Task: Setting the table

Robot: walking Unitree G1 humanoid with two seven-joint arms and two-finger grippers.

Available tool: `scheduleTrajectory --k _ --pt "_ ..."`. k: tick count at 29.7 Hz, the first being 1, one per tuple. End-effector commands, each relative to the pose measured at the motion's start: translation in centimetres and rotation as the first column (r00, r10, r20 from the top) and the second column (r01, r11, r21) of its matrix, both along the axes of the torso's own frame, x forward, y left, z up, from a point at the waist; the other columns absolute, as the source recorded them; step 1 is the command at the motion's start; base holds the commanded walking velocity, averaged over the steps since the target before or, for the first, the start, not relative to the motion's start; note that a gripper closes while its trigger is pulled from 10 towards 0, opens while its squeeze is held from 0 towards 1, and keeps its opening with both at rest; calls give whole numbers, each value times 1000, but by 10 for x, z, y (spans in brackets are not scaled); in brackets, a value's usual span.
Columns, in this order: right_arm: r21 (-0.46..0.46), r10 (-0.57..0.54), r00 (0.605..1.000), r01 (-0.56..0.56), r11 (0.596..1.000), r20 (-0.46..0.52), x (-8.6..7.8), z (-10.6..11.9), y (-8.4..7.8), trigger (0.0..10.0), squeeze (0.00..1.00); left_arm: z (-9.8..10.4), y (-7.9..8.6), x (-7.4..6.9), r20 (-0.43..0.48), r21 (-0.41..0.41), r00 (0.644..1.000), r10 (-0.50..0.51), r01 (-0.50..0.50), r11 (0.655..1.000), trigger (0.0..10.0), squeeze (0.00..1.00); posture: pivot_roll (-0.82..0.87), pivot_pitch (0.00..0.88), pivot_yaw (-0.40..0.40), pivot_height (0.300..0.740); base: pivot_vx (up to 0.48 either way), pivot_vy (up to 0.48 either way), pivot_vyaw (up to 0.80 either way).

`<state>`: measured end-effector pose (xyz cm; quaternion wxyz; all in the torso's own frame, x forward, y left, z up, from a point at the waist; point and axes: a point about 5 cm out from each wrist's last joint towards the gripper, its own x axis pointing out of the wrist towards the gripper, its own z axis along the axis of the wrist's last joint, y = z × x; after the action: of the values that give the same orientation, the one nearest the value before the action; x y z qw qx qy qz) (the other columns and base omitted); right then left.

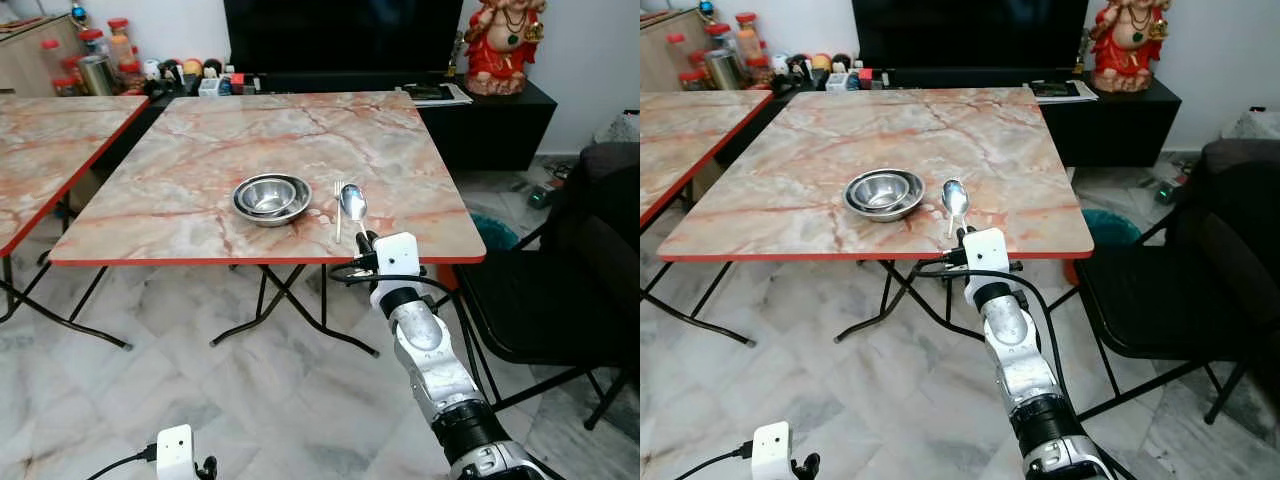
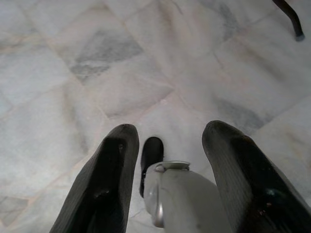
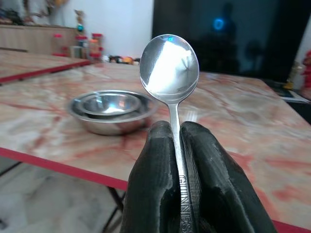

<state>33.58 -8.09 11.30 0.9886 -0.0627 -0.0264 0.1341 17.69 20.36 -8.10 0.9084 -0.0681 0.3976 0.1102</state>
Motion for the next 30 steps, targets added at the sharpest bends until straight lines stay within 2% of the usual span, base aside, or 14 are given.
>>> scheduleTrajectory --k 1,8,14,19,23,30 --pt "16 8 1000 -8 1000 15 2 7 5 10000 0 1 6 1 -1 16 1000 -1 1 1000 10000 0 56 0 19 740 0 0 0" --pt "10 -3 1000 4 1000 -8 3 5 5 10000 0 1 6 1 -3 14 1000 -4 4 1000 10000 0 55 0 24 740 0 0 -386" --pt "9 3 1000 -3 1000 17 3 8 8 10000 0 2 7 1 -2 14 1000 -1 1 1000 10000 0 59 0 26 740 252 0 0" --pt "18 -10 1000 11 1000 -7 4 6 7 10000 0 2 7 2 -1 12 1000 -1 1 1000 10000 0 58 0 27 740 269 0 0" --pt "13 -4 1000 4 1000 -5 4 6 7 10000 0 2 7 2 -2 12 1000 -3 3 1000 10000 0 55 0 30 740 305 0 -695" --pt "17 2 1000 -2 1000 19 4 9 10 10000 0 2 6 2 1 12 1000 -3 3 1000 10000 0 60 0 26 740 338 0 0"
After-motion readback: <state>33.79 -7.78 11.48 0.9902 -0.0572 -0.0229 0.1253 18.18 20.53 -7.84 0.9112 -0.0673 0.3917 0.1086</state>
